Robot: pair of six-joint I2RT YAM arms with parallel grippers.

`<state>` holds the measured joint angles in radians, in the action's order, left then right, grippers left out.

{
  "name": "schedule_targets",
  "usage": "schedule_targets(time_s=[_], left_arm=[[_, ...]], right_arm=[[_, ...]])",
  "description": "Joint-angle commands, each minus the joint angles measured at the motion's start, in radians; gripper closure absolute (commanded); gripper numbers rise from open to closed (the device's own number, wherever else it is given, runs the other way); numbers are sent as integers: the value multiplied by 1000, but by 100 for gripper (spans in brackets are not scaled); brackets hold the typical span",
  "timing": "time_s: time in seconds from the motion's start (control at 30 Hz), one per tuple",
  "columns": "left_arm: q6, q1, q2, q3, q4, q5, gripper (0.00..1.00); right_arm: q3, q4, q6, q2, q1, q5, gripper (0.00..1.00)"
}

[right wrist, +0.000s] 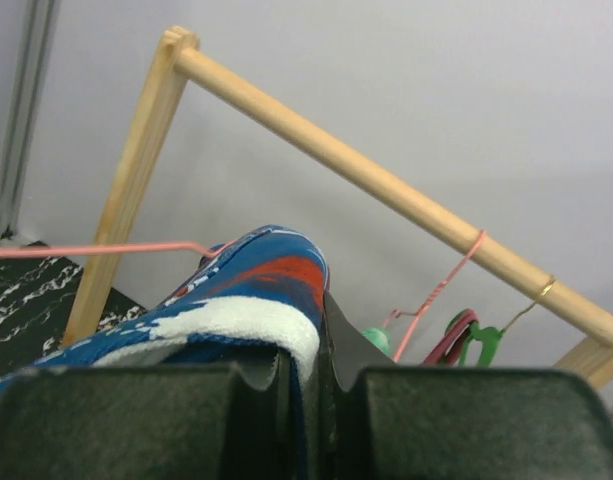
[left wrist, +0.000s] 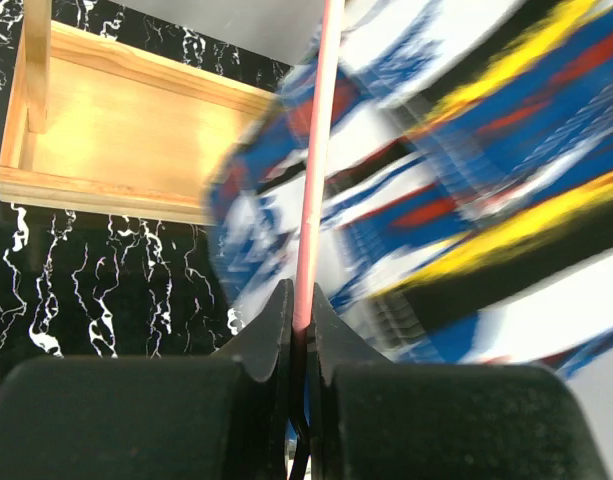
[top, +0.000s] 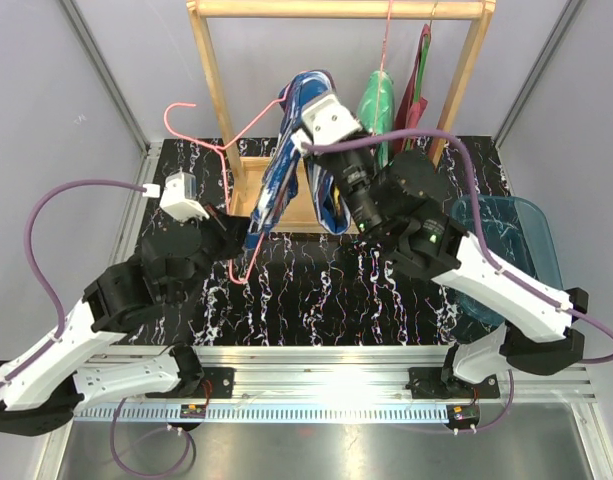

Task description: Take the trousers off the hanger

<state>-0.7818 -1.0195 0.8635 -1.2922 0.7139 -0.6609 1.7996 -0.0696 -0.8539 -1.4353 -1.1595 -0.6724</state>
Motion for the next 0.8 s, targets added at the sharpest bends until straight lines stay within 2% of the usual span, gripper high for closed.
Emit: schedule_targets(time_s=[0.0, 0.2, 0.27, 0.37, 0.5, 0.57, 0.6, 0.7, 0.77], left_arm=[[-7, 10, -14, 80, 128, -124, 100], [2, 51, -23, 126, 125, -120, 100], [9, 53, -32, 134, 110, -118, 100], [27, 55, -44, 136, 107, -120, 100], [59, 56, -55, 142, 113, -128, 100], [64, 56, -70, 156, 116, -128, 100], [67, 56, -75, 162, 114, -128, 100], [75, 56, -87, 175, 111, -120, 100], [82, 56, -87, 176, 107, -106, 100]], right_arm=[[261, -121, -46, 33, 15, -81, 100], [475, -52, -128, 12, 15, -156, 100], [488, -85, -175, 15, 17, -200, 100], [483, -183, -328, 26, 15, -260, 100], [410, -398, -598, 64, 15, -314, 100], [368, -464, -678, 93, 20, -343, 100], [300, -548, -753, 123, 23, -349, 100], [137, -657, -810, 208, 55, -378, 100], [39, -676, -788, 260, 98, -397, 100]])
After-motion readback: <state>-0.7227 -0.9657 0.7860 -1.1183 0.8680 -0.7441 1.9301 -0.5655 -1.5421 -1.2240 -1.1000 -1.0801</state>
